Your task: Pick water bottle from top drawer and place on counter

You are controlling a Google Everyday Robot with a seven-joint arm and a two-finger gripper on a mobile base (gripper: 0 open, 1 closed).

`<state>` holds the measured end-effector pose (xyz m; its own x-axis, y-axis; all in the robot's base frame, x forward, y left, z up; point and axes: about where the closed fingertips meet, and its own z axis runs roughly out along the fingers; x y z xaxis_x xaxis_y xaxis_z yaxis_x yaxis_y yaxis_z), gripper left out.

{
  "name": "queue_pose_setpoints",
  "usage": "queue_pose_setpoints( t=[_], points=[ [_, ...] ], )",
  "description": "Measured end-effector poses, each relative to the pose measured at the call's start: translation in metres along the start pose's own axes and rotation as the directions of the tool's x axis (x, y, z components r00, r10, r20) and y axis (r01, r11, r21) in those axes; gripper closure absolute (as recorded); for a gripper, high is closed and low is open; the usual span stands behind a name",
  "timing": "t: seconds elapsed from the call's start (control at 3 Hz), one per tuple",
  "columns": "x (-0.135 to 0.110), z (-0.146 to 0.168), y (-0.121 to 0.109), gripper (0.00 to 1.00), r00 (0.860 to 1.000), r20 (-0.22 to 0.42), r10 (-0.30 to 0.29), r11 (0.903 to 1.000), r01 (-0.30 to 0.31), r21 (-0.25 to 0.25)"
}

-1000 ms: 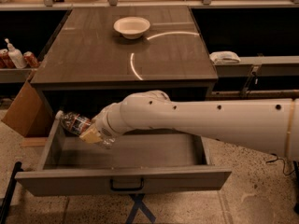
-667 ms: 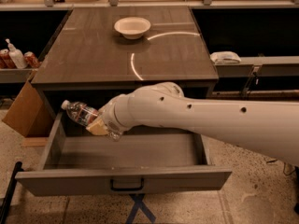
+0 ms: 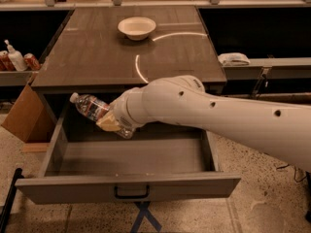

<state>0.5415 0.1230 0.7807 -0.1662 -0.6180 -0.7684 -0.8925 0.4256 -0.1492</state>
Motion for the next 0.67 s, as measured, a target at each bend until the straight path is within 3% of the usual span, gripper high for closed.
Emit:
queue_pose_setpoints(
  t=[0.33, 0.67],
  points=[
    [-0.001, -0.013, -0.011, 1.00, 1.000, 0.013, 0.019, 0.9998, -0.019, 0.006],
    [0.002, -0.034, -0.038, 1.00, 0.999, 0.017, 0.040, 0.9991, -0.041, 0.016]
  ],
)
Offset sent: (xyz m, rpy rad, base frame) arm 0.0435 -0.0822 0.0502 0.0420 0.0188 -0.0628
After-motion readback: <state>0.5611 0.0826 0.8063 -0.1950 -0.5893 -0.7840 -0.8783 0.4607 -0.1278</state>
